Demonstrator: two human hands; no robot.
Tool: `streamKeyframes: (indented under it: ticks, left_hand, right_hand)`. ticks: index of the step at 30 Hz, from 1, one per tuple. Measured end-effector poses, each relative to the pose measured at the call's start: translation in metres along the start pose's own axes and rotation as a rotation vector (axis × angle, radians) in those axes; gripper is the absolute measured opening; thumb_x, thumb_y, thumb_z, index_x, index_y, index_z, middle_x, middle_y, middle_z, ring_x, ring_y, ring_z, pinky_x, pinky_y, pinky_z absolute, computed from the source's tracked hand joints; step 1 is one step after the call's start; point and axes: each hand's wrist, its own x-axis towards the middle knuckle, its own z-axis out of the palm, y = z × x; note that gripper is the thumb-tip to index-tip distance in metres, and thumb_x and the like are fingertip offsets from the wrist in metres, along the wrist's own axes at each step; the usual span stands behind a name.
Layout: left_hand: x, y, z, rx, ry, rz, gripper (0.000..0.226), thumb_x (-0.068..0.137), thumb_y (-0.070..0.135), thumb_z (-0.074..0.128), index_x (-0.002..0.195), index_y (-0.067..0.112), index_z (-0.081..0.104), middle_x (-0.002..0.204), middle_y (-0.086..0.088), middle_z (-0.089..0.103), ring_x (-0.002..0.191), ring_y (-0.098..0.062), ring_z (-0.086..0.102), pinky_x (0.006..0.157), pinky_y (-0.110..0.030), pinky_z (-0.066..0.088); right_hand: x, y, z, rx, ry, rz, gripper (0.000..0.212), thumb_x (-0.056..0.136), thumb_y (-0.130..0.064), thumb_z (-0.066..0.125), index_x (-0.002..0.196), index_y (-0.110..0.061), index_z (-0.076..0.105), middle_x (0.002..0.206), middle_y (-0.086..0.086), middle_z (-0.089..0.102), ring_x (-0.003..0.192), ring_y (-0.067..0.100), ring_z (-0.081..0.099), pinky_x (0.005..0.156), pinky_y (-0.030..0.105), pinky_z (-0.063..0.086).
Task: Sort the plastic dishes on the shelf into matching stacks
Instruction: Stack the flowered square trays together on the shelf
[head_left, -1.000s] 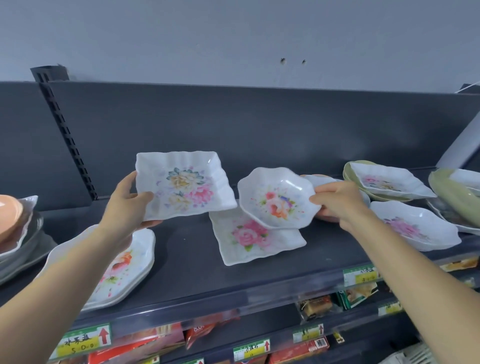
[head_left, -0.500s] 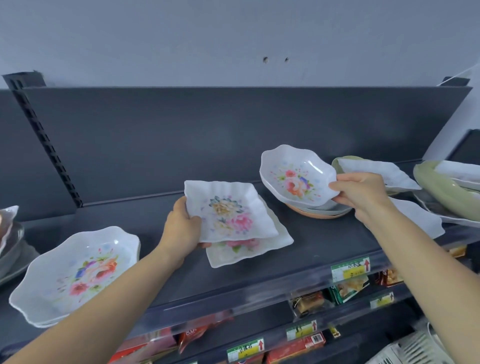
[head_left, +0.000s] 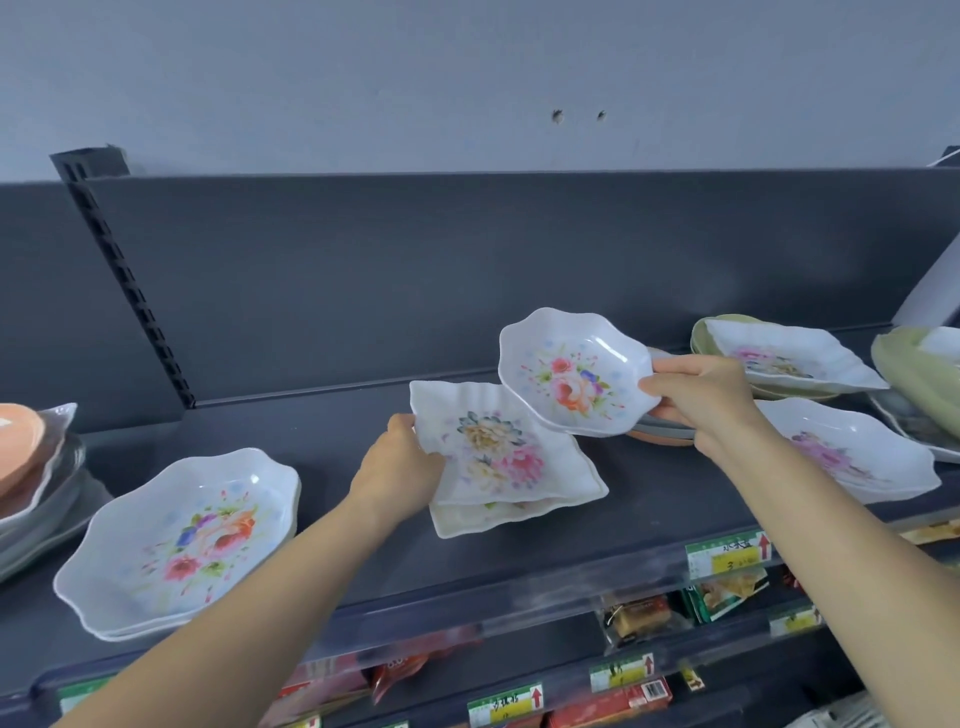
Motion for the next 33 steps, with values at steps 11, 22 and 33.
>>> streamKeyframes:
  ticks: [11,22,33]
  left_hand:
    - [-0.009,-0.022,0.011,0.133,-0.001,0.035,0.051,0.08,0.031,0.064,0.127,0.018,0.048,0.109,0.0,0.062,0.095,-0.018,0.058,0.079,-0.032,0.05]
    - [-0.021,-0.02,-0.049,-0.345,0.207,0.1,0.053,0.094,0.043,0.05,0.141,0.019,0.045,0.096,0.005,0.059,0.089,-0.014,0.056,0.086,-0.029,0.045]
    - [-0.07,-0.068,-0.148,-0.475,0.311,0.124,0.023,0.094,0.016,0.054,0.092,0.03,0.072,0.095,-0.003,0.075,0.088,-0.014,0.068,0.067,-0.019,0.056]
  right_hand:
    - [-0.008,-0.004,0.017,0.0,-0.06,-0.006,0.024,0.077,0.011,0.065,0.094,-0.006,0.069,0.105,0.013,0.069,0.085,0.027,0.068,0.049,0.019,0.057]
    - [-0.026,-0.02,0.062,-0.009,-0.223,-0.063,0.026,0.075,0.01,0.065,0.098,-0.001,0.071,0.097,0.017,0.071,0.085,0.027,0.071,0.065,0.031,0.057]
    - [-0.104,-0.041,0.172,-0.034,-0.507,-0.167,0.021,0.074,0.008,0.065,0.084,-0.008,0.073,0.082,0.009,0.074,0.072,0.019,0.072,0.057,0.022,0.057]
